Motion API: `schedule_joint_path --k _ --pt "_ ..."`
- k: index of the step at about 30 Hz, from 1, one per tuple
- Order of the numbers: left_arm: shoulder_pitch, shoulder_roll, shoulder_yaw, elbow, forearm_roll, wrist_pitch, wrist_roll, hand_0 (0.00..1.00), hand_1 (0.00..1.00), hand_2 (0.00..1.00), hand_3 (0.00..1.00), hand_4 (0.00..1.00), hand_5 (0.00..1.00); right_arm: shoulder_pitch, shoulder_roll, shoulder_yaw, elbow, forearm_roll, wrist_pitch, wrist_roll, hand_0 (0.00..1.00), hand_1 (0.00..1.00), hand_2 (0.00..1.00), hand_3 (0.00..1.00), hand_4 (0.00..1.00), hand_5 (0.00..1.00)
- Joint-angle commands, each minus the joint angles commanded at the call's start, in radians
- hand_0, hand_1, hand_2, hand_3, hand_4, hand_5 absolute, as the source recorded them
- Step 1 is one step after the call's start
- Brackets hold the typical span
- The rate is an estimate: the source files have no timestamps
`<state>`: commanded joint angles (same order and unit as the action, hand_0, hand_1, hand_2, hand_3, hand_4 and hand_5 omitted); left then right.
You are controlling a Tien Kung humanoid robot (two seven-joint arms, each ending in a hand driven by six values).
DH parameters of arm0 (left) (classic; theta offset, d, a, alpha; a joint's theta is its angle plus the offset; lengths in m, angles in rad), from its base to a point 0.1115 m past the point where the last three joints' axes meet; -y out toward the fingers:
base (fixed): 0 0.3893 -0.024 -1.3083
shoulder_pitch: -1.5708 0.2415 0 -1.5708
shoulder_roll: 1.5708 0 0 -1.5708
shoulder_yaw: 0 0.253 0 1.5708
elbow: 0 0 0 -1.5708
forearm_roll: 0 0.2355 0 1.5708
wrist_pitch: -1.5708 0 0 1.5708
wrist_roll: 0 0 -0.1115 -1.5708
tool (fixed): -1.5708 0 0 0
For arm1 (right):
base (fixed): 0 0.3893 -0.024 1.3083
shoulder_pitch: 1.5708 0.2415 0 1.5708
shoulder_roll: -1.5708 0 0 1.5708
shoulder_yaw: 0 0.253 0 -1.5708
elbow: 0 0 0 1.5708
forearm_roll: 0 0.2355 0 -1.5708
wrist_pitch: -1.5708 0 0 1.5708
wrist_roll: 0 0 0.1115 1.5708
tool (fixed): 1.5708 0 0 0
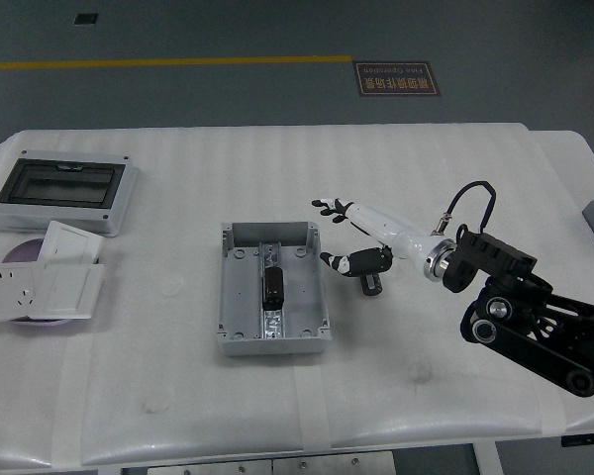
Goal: Pick up the battery,place it into the box
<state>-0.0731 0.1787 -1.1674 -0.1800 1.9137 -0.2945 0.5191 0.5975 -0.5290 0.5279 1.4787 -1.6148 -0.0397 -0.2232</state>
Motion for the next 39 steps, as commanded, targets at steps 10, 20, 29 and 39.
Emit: schedule_joint_path --k 10,20,29,39 --pt "-0.005 0.001 0.012 0.0 0.0 0.016 -0.028 0.651 0.592 0.497 0.562 0.396 0.003 0.059 -0.052 -0.109 -0.033 -0.117 0.154 -0.114 0.907 0.823 0.905 0.998 0.654 0.246" --pt "-0.007 0.004 0.011 0.0 0.004 0.012 -0.028 0.649 0.587 0.492 0.554 0.398 0.002 0.081 -0.059 -0.145 -0.021 -0.093 0.201 -0.15 0.923 0.843 0.985 0.998 0.685 0.246" --pt "-0.007 0.004 0.009 0.0 0.01 0.009 -0.027 0.65 0.585 0.49 0.553 0.401 0.002 0.09 -0.089 -0.133 0.023 0.042 0.206 -0.125 0.927 0.844 0.991 0.998 0.683 0.248" --pt "-0.007 0.004 0.013 0.0 0.009 0.007 -0.027 0.649 0.584 0.492 0.554 0.407 0.002 0.095 -0.08 -0.143 -0.001 0.124 0.197 -0.099 0.924 0.843 0.989 0.998 0.688 0.266"
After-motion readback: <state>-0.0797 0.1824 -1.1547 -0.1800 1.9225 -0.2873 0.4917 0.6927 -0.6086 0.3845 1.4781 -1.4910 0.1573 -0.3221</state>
